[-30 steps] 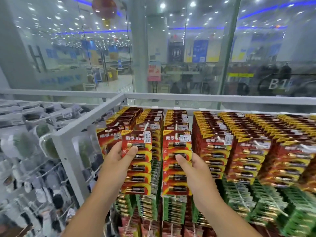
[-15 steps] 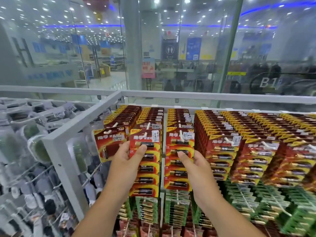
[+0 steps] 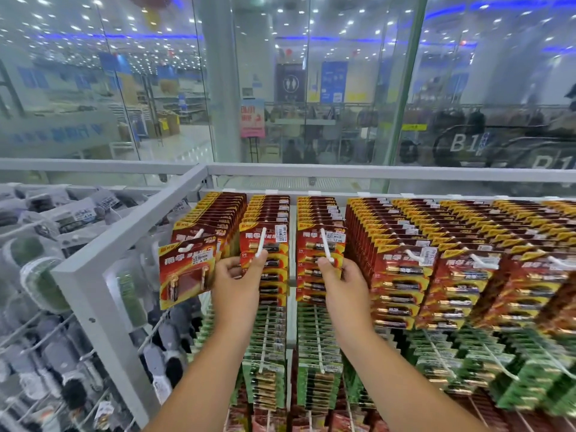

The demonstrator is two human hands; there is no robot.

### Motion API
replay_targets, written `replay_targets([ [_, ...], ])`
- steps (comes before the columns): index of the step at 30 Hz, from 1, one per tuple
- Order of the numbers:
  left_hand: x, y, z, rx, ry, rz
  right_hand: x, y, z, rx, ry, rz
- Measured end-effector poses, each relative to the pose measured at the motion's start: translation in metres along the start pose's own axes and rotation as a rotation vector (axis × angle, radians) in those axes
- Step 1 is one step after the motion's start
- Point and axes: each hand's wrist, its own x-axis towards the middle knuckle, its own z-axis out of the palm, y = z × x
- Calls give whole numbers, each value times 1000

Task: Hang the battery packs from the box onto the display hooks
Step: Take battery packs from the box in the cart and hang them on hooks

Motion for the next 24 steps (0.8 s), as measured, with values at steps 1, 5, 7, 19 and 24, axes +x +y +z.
replay_targets([
  [1,0,0,-1,8,-1,11,0,0,1,-14,14,-2],
  [5,-1,-6,-7,51,-49,21,-8,3,8,-32,10,11],
  [7,-1,-7,-11,59,-57,23,-12,3,10,-35,-1,8],
  [19,-5,-11,-23,120,-99,25,-26,-6,15,-139,153,13],
  [24,-22,-35,-35,203,-167,68,-51,6,6,-343,92,28],
])
